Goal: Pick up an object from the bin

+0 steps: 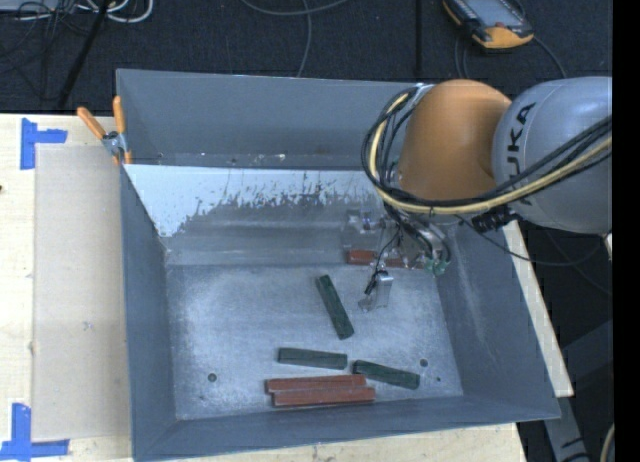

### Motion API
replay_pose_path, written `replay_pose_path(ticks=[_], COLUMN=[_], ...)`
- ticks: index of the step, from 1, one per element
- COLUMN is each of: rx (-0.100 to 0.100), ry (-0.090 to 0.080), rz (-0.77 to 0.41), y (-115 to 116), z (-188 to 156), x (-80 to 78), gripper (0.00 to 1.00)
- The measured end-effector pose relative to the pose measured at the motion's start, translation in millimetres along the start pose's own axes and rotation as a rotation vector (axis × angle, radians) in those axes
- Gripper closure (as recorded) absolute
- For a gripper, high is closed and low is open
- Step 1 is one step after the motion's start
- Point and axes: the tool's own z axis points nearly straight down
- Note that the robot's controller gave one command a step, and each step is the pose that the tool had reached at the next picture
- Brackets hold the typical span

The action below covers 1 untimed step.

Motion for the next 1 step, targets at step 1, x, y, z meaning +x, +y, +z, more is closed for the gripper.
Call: replay_pose_path(ticks=[1], rx=[0.000], ry=[0.002], rz=[-0.024], y=[-0.2], z=[13.5], x=[5.9], gripper=[0.00])
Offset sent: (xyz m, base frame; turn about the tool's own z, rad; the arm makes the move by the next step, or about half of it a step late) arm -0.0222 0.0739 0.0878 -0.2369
